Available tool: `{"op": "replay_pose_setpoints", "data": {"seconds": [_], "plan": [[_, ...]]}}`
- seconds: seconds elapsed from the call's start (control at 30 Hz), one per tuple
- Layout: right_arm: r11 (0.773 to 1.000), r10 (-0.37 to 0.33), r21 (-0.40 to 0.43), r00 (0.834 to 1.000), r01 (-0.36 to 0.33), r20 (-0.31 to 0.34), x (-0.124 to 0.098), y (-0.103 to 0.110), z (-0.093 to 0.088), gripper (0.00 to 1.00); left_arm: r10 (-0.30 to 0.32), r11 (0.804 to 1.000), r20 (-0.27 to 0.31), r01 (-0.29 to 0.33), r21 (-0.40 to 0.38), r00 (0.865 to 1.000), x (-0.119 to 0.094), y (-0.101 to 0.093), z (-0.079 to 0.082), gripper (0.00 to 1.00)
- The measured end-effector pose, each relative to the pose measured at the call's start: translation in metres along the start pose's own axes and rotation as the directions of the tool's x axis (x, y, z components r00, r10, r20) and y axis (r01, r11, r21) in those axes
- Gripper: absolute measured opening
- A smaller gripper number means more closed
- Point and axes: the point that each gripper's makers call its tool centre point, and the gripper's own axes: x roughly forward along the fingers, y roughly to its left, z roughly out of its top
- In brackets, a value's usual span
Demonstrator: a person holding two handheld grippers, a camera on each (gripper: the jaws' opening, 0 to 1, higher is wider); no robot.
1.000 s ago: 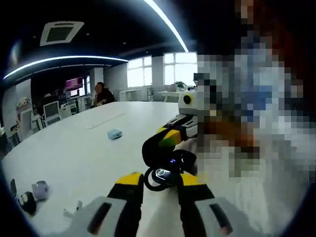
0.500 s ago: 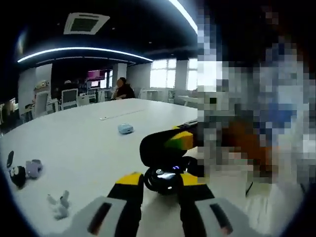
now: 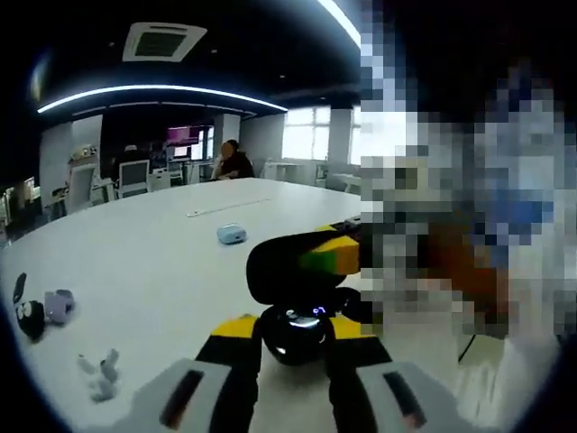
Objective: Pick up the earbuds from the table and place the earbuds into the earbud case
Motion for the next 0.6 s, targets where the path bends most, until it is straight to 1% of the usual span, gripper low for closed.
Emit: {"op": "replay_pose_setpoints", "data": {"seconds": [0.1,0.2,0.3,0.5,0.6], "plan": [[1.0,-0.004,-0.003,1.0,0.004,-0.003,0.0,-0.001,0.0,0.06,0.0,1.0,-0.009,0.0,-0.001,1.0,0.001,-0.001,-0.001,0.3],[1.0,-0.011,-0.002,1.0,0.011,-0.008,0.0,-0.004,-0.002,0.06,-0.008,1.0,0.001,0.008,-0.012,1.0,0.0,-0.004,0.002,0.35],[1.0,-0.009,0.005,1.0,0.009,-0.006,-0.001,-0.005,-0.002,0.06,-0.018,1.0,0.002,0.018,-0.013,1.0,-0.003,-0.008,0.003,0.35],[1.0,0.015,0.001,1.0,-0.015,0.008,-0.001,-0.002,0.002,0.06,-0.017,1.0,0.004,0.017,-0.001,1.0,-0.012,-0.002,0.004,0.36],[0.999,0.048,0.007,0.999,-0.048,0.021,-0.003,0.001,0.004,0.06,-0.036,0.999,0.025,0.035,0.01,0.999,-0.02,0.0,0.009,0.36]]}}
